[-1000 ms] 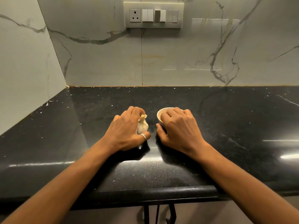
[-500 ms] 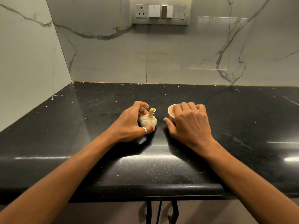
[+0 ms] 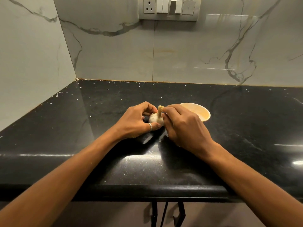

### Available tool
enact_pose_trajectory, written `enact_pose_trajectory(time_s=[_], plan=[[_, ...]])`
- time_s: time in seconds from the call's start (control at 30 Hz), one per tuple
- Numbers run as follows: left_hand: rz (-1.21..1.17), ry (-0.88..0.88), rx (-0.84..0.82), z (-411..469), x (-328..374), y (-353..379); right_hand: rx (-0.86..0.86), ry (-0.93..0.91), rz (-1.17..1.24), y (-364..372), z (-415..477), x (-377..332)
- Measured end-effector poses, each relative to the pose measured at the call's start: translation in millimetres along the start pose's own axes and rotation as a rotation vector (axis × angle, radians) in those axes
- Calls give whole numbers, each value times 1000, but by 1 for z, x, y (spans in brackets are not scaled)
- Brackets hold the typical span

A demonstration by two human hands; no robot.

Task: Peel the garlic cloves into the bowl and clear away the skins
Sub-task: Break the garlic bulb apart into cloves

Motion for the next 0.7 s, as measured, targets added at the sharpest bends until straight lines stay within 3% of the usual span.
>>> enact_pose_trajectory(time_s=[0.47, 0.7], plan=[[-47, -23, -36, 0, -2, 1, -132, 131, 47, 20, 2, 8], [-88, -15, -40, 0, -2, 2, -69, 148, 163, 27, 8, 10]])
Point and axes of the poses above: each hand's wrist, its own z-axis towards the middle knuckle, its own y-axis out of the palm, x = y × z, the point moved 8 cm from there along z, towards the middle knuckle, and after that the axes turned 3 degrees about -x, right-handed, at the moved point
